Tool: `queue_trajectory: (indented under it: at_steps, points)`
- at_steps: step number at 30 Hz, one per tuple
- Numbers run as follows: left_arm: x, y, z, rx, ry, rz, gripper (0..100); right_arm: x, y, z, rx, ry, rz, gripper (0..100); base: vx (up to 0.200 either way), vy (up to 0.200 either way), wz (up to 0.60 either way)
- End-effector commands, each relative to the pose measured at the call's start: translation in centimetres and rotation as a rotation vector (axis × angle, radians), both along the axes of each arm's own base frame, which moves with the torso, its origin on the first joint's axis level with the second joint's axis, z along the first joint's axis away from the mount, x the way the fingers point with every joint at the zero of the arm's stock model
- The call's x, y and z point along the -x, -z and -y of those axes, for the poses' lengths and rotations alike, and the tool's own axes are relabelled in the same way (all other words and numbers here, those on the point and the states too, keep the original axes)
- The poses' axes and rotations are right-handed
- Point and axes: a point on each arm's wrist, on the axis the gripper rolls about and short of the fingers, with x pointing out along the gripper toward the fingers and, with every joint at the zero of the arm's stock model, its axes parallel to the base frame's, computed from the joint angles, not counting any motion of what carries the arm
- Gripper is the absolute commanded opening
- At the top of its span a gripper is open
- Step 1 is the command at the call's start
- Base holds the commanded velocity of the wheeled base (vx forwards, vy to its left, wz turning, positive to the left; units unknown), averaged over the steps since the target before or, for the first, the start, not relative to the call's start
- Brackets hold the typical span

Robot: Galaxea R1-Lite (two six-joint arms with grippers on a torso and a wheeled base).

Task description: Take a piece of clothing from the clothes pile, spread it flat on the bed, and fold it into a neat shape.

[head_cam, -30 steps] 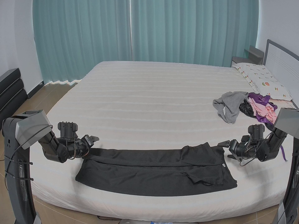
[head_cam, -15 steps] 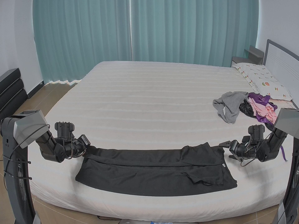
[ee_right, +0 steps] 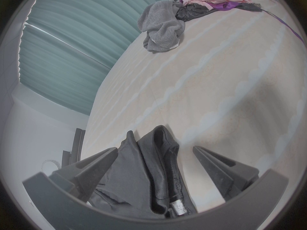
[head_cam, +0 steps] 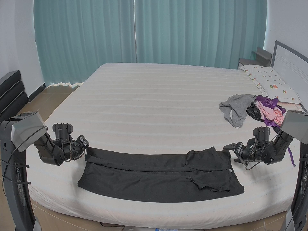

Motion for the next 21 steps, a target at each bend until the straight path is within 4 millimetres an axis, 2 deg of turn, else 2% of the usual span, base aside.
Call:
queue_trajectory:
  at_steps: [1, 6, 7, 15, 21]
  points:
    - [-0.2, 0.1, -0.1, 0.001, 0.000, 0.003, 0, -0.7, 0.4, -0.2, 0.000, -0.003, -0.002, 100, 0.000, 0.000, 0.00]
    - [-0.2, 0.2, -0.1, 0.001, 0.000, 0.003, 0, -0.9, 0.9, -0.2, 0.013, 0.003, -0.009, 100, 0.000, 0.000, 0.00]
    - [-0.2, 0.2, -0.1, 0.003, -0.001, 0.003, 0, -1.1, 1.0, -0.4, 0.021, 0.003, -0.006, 0, 0.000, 0.000, 0.00]
    - [-0.2, 0.2, 0.0, 0.003, 0.000, 0.003, 0, -1.7, 1.3, -0.5, 0.033, 0.015, 0.007, 0, 0.000, 0.000, 0.00]
    - [-0.2, 0.2, 0.1, 0.003, 0.002, 0.001, 0, -2.0, 0.6, 0.1, 0.029, 0.035, 0.032, 0, 0.000, 0.000, 0.00]
